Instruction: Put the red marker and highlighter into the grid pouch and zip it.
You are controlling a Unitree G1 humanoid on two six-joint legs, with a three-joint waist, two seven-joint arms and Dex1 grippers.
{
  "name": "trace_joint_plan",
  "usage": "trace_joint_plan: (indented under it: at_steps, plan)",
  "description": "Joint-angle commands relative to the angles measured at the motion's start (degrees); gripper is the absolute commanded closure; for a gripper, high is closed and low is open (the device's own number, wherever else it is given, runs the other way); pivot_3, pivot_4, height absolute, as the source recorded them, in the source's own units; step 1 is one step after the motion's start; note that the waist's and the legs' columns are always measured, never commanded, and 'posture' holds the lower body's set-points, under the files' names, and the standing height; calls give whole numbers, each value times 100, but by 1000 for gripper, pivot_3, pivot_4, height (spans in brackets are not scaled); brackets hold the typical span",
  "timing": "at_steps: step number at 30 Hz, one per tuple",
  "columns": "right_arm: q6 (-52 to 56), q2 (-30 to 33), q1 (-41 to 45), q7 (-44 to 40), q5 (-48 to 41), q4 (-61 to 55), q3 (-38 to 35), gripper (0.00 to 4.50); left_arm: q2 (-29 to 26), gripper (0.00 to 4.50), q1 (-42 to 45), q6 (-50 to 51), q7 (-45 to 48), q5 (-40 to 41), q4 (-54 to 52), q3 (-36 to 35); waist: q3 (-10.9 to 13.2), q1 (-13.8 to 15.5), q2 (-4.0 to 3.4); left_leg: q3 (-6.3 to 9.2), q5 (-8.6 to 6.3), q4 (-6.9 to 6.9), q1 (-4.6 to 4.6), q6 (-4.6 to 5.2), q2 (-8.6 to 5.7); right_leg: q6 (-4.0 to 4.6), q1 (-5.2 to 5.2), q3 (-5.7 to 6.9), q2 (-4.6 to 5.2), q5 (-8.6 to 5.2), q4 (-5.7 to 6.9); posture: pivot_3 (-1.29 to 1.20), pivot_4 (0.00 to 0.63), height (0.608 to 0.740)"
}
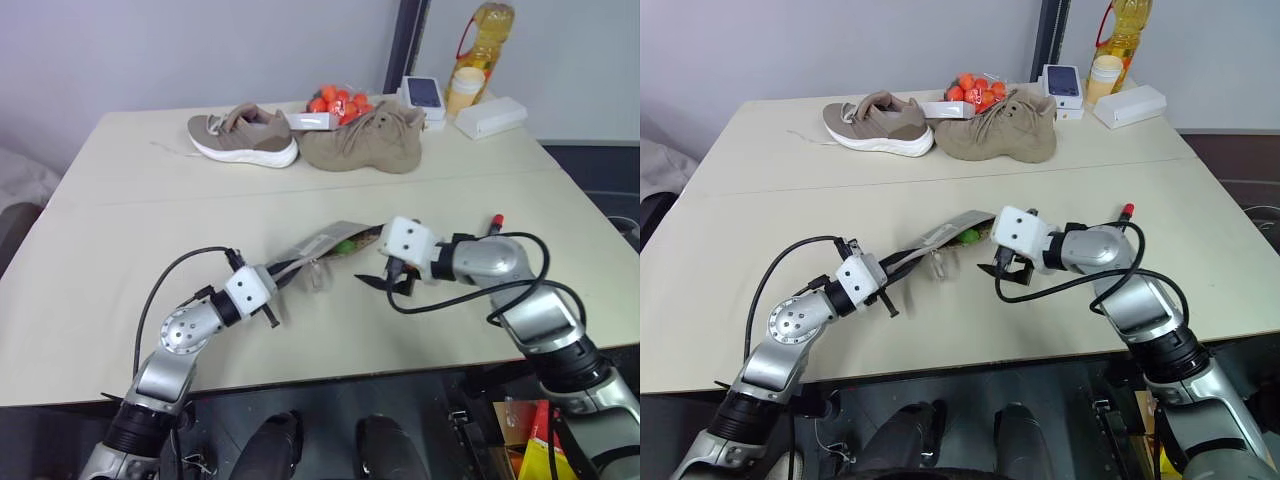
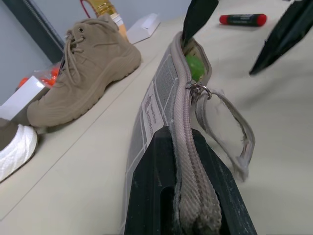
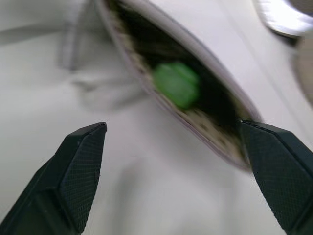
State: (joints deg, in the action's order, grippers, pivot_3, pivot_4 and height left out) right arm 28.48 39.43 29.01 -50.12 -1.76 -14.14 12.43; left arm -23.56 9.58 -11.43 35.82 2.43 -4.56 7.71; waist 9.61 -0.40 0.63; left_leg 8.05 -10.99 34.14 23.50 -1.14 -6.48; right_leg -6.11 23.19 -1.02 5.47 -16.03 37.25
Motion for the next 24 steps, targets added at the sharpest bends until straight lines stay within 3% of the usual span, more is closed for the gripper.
trace_joint_plan:
  at_steps: [1, 8, 13, 17, 24]
  plan:
    - [175, 68, -131, 133, -233, -154, -524, 41, 147, 4500, 113, 105, -170, 184, 0, -162, 0, 0, 0, 0, 0, 0, 0, 0, 0, 0, 0, 0, 0, 0, 0, 0, 150, 740]
    - [895, 76, -559, 1051, -265, 618, -1660, 41, 649, 4500, 324, 227, -786, 137, 264, -294, 1, 96, 1, -1, 0, 6, 0, 0, -1, 0, -3, 0, -1, 1, 0, 0, 150, 740]
    - [1614, -261, -462, 2306, -140, 717, -2485, 41, 782, 4500, 431, 93, -895, -23, 447, -175, 0, 109, 0, -4, 0, 4, 0, 0, 1, -1, 0, -2, -2, 2, 2, 0, 150, 740]
    - [2195, -896, -360, 3412, -279, 1050, -3407, 41, 847, 4500, 535, -12, -822, -60, 651, -87, 0, 112, 1, -5, 1, 4, 0, 0, 1, -1, -1, -3, -2, 2, 1, 0, 150, 740]
    - [2479, -1523, -142, 3940, -687, 1638, -3883, 41, 876, 4500, 695, -171, -764, -70, 944, -47, -1, 91, -2, -6, 2, 5, 0, 1, 0, -1, 0, -4, -5, 3, 6, 0, 150, 740]
